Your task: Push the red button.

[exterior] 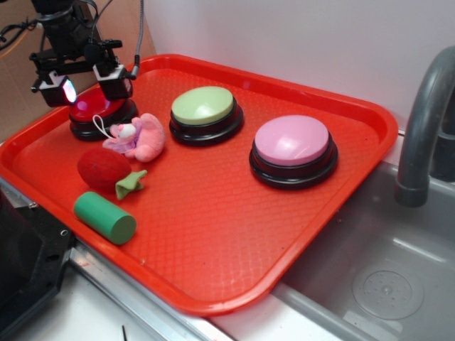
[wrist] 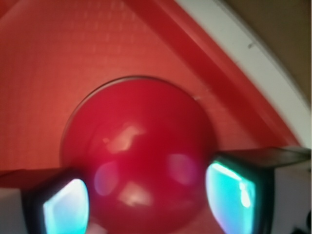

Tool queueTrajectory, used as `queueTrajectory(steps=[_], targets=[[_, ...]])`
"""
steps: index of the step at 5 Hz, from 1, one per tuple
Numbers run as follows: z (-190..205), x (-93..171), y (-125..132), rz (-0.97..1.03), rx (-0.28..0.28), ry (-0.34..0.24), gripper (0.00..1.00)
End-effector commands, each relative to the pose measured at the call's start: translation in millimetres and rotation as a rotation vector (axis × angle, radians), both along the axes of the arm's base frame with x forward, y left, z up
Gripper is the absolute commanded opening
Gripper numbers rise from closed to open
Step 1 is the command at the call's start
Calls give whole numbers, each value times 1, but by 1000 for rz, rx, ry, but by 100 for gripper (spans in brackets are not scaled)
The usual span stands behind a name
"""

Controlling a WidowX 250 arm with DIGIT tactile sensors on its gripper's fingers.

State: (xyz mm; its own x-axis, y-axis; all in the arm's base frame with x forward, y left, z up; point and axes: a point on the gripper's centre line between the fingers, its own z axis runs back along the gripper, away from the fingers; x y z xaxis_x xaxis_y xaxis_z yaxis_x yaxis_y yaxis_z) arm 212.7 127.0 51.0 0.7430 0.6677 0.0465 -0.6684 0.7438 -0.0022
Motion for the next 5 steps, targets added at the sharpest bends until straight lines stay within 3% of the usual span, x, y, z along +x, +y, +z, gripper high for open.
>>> queueTrajectory(steps=[1,5], targets=[[-8,-4,12,1,-1,-4,100],[27,-6,4,-27,-63,-4,100]])
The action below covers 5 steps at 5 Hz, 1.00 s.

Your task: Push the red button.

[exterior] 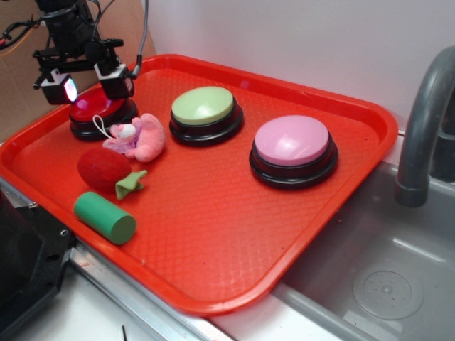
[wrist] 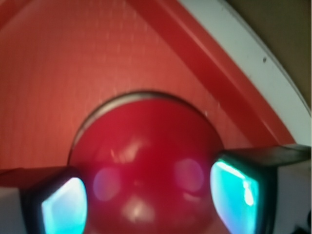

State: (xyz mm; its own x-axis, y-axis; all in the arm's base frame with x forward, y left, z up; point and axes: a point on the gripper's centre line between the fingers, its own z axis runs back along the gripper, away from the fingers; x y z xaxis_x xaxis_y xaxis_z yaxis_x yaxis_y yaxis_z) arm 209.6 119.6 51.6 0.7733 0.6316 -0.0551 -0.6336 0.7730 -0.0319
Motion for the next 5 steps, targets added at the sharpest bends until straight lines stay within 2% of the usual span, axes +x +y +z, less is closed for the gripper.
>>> queueTrajectory(steps=[1,3,4,5], targets=[[38,2,11,20,36,-83,100],[59,2,5,13,57,-97,100],[63,2,6,14,60,-85,100],[76,2,6,0,96,-72,100]])
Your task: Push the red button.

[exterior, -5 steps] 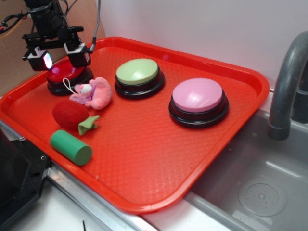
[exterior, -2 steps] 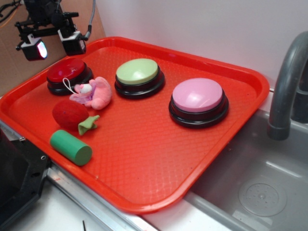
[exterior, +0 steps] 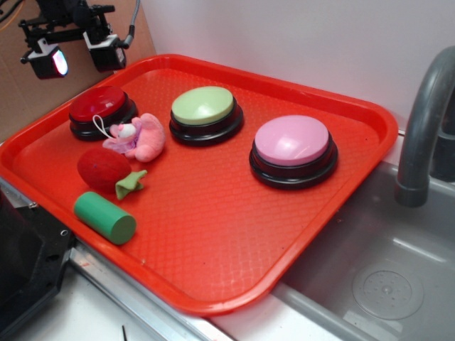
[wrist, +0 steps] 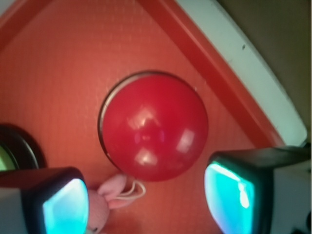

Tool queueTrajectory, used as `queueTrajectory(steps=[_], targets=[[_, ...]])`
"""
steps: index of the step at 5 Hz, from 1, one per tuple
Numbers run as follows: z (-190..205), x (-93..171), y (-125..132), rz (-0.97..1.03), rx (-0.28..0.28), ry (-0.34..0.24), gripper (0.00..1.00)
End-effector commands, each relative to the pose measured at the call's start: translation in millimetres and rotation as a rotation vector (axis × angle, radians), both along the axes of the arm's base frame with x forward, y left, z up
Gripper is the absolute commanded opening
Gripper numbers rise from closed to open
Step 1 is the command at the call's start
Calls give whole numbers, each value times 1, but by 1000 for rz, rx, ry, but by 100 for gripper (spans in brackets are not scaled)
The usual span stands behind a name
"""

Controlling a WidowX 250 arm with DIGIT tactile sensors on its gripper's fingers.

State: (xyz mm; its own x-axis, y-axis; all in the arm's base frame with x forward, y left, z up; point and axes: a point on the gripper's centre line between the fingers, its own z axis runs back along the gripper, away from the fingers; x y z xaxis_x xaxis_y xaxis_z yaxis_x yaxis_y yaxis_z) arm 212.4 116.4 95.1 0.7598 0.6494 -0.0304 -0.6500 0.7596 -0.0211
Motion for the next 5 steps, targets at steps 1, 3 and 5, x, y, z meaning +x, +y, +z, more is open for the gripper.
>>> queueTrajectory(steps=[1,3,5], targets=[[40,-3,10,-17,59,-67,100],[50,-9,13,-18,39,-111,100],[63,-15,12,-49,53,-175,100]])
